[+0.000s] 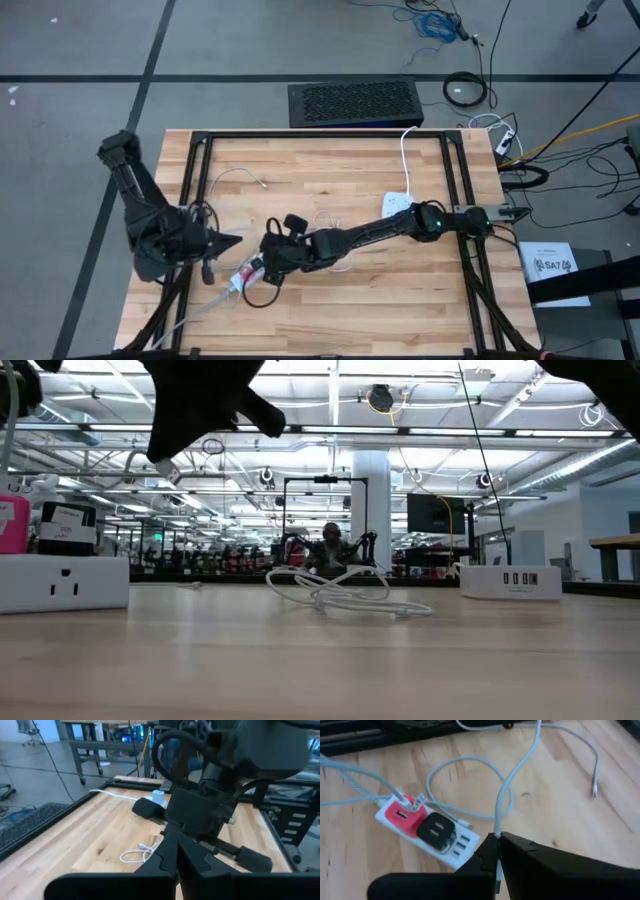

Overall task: Insert USB
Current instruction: Insert the top right white cable charger into the black adapter charger

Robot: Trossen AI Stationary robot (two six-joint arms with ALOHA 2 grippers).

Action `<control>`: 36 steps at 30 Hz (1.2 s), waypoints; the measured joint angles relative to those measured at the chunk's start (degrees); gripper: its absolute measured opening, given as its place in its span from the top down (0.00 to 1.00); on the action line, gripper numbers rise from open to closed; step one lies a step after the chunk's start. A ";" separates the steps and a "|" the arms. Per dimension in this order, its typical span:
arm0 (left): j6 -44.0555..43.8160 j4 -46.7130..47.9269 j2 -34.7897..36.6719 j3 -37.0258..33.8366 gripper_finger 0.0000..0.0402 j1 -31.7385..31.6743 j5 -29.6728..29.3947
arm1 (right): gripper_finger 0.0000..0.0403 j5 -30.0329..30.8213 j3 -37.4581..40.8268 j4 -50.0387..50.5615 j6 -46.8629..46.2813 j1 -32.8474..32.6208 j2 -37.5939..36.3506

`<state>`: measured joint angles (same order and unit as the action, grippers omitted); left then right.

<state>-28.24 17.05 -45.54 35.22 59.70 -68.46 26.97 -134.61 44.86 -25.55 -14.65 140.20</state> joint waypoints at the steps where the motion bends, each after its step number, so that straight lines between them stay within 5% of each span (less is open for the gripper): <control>1: 0.00 -0.25 0.01 0.00 0.99 0.84 -0.87 | 1.00 0.22 0.00 -0.69 0.78 -0.07 0.00; 7: -0.02 -0.43 0.04 -0.50 0.99 5.36 -6.88 | 1.00 -0.61 2.99 -2.65 2.69 1.00 -0.09; 12: -3.80 -1.62 0.02 -3.28 0.99 6.08 -8.16 | 1.00 -6.92 9.71 -10.04 5.96 1.70 -0.07; 27: -0.81 -2.22 2.50 -4.27 0.99 3.24 -5.03 | 1.00 -28.24 16.46 -27.96 24.12 8.37 -1.54; 36: 11.22 -10.68 5.20 -4.26 0.99 2.80 1.64 | 1.00 -28.98 16.41 -27.73 31.56 9.85 -7.05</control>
<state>-17.03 6.36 -40.34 30.96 62.50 -66.83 -2.01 -118.19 17.13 6.01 -4.80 133.15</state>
